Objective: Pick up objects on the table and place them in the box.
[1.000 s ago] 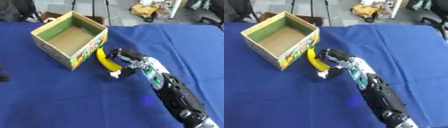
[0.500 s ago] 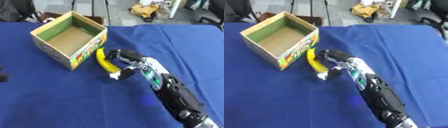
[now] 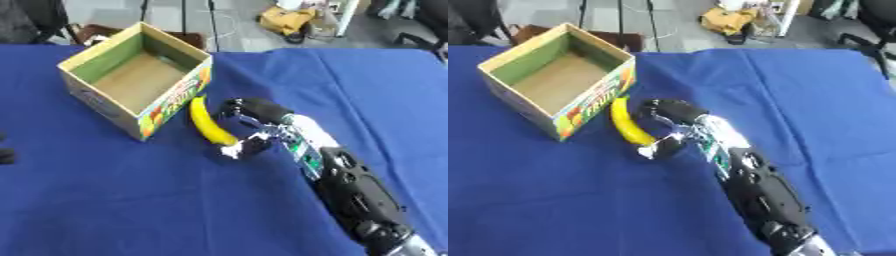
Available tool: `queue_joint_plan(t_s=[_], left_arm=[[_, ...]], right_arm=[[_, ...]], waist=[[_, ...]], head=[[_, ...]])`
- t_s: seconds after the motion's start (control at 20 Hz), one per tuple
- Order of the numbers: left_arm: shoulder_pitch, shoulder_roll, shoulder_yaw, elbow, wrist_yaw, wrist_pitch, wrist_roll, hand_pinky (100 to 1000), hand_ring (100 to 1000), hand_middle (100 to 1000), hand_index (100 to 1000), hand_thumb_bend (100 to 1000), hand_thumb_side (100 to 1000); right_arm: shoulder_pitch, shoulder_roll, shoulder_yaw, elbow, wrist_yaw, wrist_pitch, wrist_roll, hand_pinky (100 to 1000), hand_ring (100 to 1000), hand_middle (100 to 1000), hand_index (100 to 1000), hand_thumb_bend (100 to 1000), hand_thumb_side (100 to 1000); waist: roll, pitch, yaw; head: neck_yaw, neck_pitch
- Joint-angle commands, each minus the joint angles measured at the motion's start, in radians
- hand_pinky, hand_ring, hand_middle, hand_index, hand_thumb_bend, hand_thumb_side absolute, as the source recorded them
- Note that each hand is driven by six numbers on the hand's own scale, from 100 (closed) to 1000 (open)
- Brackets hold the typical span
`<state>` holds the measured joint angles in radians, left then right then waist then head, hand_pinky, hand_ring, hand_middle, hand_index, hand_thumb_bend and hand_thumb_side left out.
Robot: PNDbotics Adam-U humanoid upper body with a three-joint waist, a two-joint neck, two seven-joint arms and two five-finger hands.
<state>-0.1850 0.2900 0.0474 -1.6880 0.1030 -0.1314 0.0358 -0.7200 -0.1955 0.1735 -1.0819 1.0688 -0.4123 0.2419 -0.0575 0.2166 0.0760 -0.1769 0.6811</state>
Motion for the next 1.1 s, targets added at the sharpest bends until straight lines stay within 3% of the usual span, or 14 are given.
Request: queue_joint_plan(t_s=[0.05,0.6,1.1], left_arm=[[-0.007,0.008,0.002,-0.01,-0.002,-0.001,-0.001,625,592,656,728,457,915],[-0.006,0.008,0.002,-0.01,-0.001,-0.001,-0.002,625,592,656,728,455,917],[-0.009,0.008,0.0,-0.01,0.0,-0.001,-0.003,625,592,657,728,453,918]], right_arm=[[-0.011,-0.018,-0.02,0.006,0.033,0.009,-0.022,721,740,786,843,293,580],[-0.014,-0.008,-0.023,0.024,0.044,0.008,-0.04,706,697,754,827,278,580],[-0.02,-0.007,-0.013,0.016,0.082,0.002,-0.076,654,580,633,715,250,547]], waist=[[0.007,-0.016,-0.001],[0.006,-0.018,0.0],[0.008,-0.017,0.002]], head=[[0.0,0.005],[-0.002,0.004],[-0.003,0.006]])
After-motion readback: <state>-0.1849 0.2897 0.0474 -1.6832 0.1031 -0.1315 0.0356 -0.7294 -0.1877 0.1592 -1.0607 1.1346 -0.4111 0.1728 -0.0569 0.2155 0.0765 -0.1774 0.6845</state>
